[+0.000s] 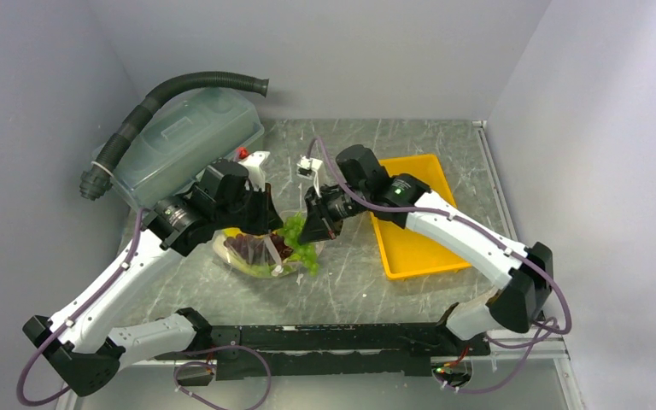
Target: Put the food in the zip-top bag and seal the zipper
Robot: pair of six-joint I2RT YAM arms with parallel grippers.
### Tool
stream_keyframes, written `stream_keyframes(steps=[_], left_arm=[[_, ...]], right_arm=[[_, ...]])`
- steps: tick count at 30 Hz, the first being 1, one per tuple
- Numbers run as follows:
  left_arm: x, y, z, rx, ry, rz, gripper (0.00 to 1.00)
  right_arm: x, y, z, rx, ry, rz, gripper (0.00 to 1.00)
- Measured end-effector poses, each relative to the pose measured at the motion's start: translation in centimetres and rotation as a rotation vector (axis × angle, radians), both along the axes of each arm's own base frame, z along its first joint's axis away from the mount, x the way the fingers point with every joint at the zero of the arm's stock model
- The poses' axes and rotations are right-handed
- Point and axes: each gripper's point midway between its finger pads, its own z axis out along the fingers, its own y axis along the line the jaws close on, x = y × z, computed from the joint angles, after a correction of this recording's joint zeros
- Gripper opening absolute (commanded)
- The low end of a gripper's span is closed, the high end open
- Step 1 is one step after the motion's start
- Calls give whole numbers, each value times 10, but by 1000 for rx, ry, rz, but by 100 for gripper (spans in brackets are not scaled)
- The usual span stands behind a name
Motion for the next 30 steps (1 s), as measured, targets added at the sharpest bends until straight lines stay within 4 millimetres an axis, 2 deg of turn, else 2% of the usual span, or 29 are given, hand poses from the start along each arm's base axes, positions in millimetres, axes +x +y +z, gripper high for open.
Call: stream_keyframes(steps=[12,21,30], left_arm=[[-4,-2,3,-13,-4,-28,0],[-6,-3,4,-21,0,-39,0],[-1,-3,6,-27,-14,-25,0]], right_arm=[[6,11,-16,-56,77,17,0],[18,25,-28,-77,151,-42,0],[29,39,-25,-34,217,-137,0]])
